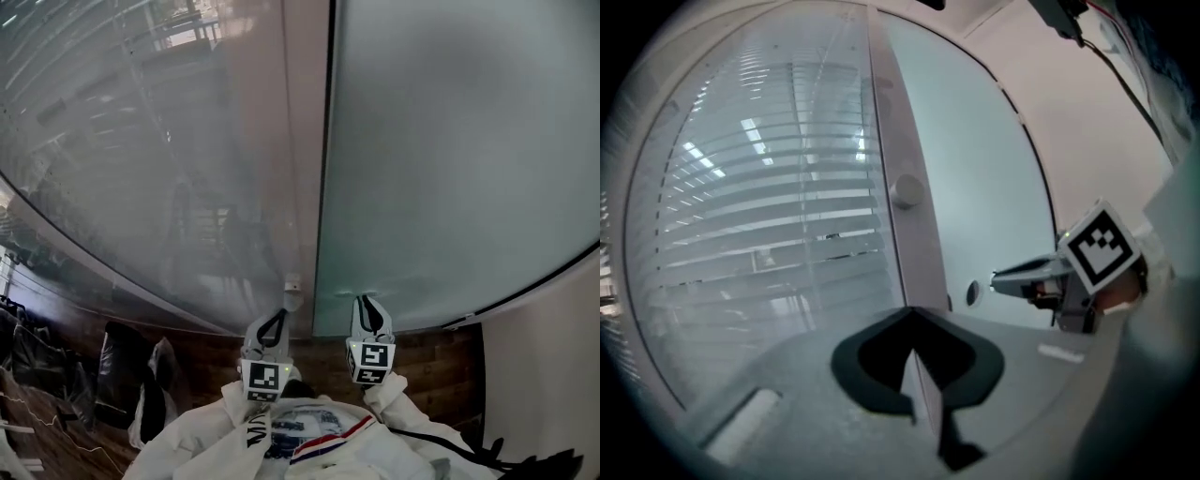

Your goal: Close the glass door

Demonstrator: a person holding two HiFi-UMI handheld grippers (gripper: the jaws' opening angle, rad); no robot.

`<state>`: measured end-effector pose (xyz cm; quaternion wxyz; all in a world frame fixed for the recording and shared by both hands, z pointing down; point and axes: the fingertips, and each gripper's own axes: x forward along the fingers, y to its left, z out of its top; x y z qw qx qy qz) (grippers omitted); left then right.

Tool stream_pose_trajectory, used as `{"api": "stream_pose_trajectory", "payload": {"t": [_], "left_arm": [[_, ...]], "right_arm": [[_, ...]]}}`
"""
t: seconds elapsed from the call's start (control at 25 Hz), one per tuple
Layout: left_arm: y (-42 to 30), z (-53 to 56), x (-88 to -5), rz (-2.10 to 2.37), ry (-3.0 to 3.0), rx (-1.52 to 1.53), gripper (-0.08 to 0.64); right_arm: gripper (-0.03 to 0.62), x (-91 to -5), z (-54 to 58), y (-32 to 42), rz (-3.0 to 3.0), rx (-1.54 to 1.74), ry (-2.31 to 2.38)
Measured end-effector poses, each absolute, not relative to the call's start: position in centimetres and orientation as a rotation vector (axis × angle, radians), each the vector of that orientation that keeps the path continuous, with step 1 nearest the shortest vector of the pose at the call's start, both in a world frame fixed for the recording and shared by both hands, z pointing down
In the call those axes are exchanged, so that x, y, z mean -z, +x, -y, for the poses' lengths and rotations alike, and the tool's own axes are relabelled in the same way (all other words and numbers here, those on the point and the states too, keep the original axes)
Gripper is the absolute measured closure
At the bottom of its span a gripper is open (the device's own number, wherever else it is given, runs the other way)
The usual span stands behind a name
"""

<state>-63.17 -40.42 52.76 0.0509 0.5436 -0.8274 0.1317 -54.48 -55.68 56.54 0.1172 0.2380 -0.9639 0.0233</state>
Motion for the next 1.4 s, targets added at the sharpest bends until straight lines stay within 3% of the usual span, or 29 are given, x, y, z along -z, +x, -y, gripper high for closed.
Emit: {"api": "stream_pose_trajectory", "payload": {"t": [0.04, 0.08, 0.56, 1.04, 1.4], "left_arm": [[-62.8, 40.4, -52.7, 2.522, 1.647, -0.398, 0.557], [-62.3, 40.3, -52.5, 2.529, 1.642, -0.399, 0.557], [-53.9, 37.3, -52.7, 2.567, 1.549, -0.369, 0.557], [-49.7, 32.0, -52.8, 2.592, 1.49, -0.306, 0.557], [-46.3, 22.6, -51.9, 2.64, 1.5, -0.254, 0.557]], "right_arm": [[0.581, -56.3, 55.5, -53.7, 2.828, -0.071, 0.699], [0.584, -56.0, 55.3, -53.0, 2.834, -0.074, 0.697], [0.587, -54.6, 50.3, -44.3, 2.901, -0.164, 0.523], [0.586, -53.0, 44.4, -40.4, 2.938, -0.135, 0.436], [0.586, -52.2, 35.2, -36.9, 2.948, -0.072, 0.402]]}}
